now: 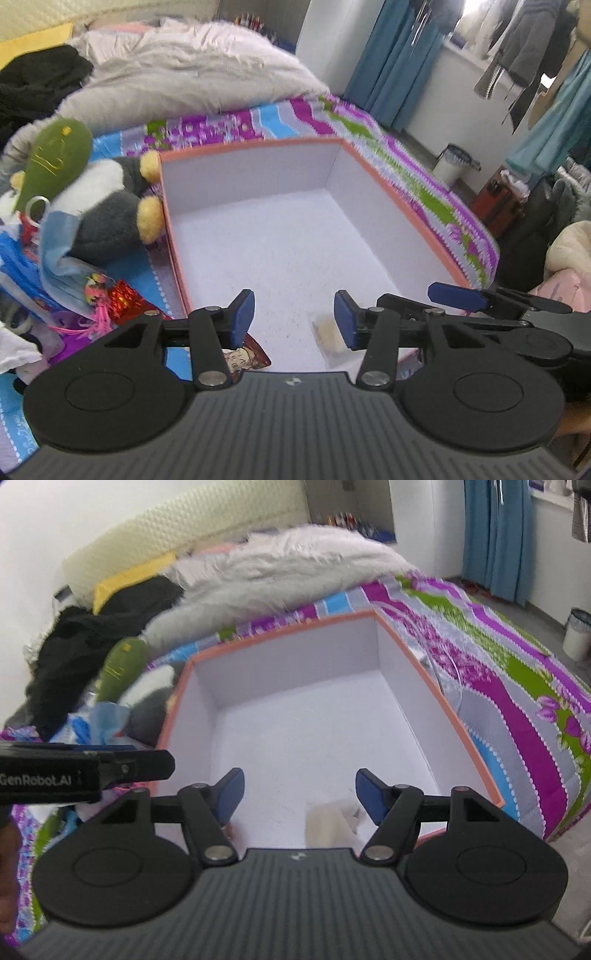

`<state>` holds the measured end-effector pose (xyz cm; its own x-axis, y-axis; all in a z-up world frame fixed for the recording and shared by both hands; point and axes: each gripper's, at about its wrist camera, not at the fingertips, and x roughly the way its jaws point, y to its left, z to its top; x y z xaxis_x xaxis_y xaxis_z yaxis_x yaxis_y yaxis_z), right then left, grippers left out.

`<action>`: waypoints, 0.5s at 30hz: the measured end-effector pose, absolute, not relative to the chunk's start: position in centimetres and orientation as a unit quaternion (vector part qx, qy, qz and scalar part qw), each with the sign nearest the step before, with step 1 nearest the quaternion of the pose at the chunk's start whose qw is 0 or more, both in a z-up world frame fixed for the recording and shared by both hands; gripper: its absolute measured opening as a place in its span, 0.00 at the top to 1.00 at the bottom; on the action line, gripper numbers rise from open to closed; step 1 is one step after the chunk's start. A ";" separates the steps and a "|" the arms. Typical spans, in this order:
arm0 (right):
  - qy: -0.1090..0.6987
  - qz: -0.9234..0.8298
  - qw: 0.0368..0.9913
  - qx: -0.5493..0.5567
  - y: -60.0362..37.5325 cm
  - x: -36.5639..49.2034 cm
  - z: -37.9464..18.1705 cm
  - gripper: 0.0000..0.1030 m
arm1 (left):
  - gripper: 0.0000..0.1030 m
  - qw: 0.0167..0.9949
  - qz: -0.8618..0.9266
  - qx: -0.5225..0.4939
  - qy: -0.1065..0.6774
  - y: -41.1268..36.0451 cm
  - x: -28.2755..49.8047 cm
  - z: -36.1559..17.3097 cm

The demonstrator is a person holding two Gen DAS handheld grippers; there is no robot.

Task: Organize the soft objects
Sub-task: 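Open both grippers to drop the bag and candy into the box, then withdraw both open tools from the box back toward the clutter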

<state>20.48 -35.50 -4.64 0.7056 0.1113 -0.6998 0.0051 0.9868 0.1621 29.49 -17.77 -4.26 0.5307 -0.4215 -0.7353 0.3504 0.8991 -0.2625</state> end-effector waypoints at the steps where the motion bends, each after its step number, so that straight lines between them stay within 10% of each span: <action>1: 0.376 0.031 0.923 0.075 -35.3 20.0 -4.3 0.33 | 0.48 0.877 -0.221 -0.043 0.424 -17.3 28.9 -3.8; 15: 0.300 0.078 0.950 0.046 -30.8 12.9 -0.3 0.33 | 0.48 0.911 -0.219 -0.043 0.345 -12.1 19.2 0.7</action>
<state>12.87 -30.77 -0.27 0.8081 0.1750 -0.5624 -0.1202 0.9837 0.1334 19.18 -12.06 0.74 0.6652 -0.4300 -0.6104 0.3701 0.8999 -0.2307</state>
